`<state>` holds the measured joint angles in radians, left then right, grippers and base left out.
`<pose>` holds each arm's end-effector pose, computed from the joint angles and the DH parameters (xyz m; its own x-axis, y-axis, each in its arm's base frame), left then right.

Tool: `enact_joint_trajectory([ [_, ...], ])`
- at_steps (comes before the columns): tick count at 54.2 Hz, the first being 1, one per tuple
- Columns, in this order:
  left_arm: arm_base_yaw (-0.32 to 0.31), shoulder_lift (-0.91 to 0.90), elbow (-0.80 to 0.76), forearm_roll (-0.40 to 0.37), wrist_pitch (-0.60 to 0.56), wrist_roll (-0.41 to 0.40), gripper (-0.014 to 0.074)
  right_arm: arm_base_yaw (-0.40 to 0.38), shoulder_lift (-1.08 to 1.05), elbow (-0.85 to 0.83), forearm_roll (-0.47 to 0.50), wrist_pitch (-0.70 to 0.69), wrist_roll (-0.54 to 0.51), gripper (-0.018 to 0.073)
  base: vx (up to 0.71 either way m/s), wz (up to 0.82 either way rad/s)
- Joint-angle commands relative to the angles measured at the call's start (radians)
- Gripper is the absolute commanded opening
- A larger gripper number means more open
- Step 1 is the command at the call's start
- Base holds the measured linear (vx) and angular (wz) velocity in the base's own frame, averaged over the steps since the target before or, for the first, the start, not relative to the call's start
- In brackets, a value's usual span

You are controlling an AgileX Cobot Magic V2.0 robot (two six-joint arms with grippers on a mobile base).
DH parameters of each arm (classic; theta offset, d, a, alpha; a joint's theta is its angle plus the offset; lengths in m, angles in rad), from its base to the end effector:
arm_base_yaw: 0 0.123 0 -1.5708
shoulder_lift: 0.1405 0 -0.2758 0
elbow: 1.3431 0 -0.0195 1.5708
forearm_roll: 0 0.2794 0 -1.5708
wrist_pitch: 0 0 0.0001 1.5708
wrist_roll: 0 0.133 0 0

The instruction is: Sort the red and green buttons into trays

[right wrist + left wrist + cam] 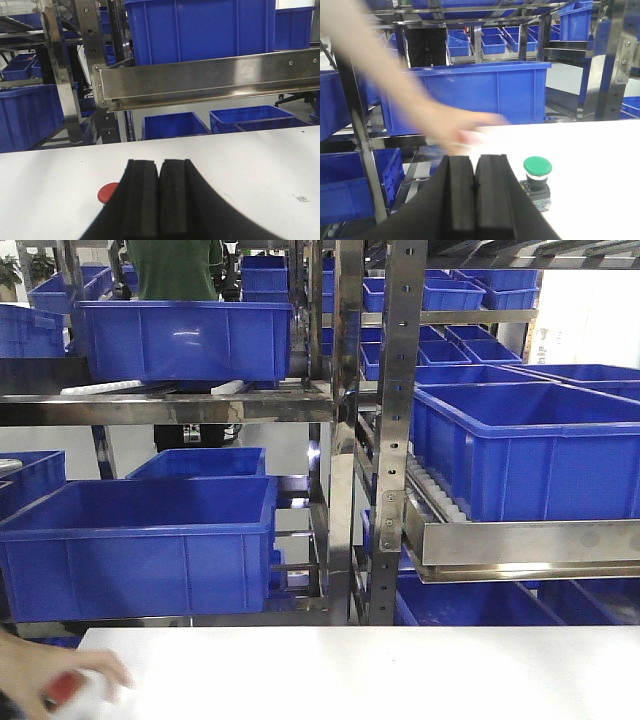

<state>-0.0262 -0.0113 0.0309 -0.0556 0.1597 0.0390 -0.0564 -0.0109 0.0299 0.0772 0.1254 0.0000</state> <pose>0.1363 -0.0048 0.1846 -0.0922 -0.0135 -0.9956 0.0335 0.9993 -0.0166 0.1366 -0.0064 0.1895 -0.0530 0.0796 -0.9954 0.0510 0.9957 0.0769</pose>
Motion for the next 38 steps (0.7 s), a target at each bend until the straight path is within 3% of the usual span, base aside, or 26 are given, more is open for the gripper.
enact_joint_trajectory([
  [1, -0.004, -0.012, -0.031, -0.002, -0.087, -0.007, -0.0006, -0.006, -0.006, 0.008, -0.003, -0.086, 0.000, -0.0008, 0.00, 0.00],
  [38, -0.004, -0.012, -0.031, -0.002, -0.087, -0.007, -0.0006, -0.006, -0.006, 0.008, -0.003, -0.106, 0.000, -0.0008, 0.00, 0.00],
])
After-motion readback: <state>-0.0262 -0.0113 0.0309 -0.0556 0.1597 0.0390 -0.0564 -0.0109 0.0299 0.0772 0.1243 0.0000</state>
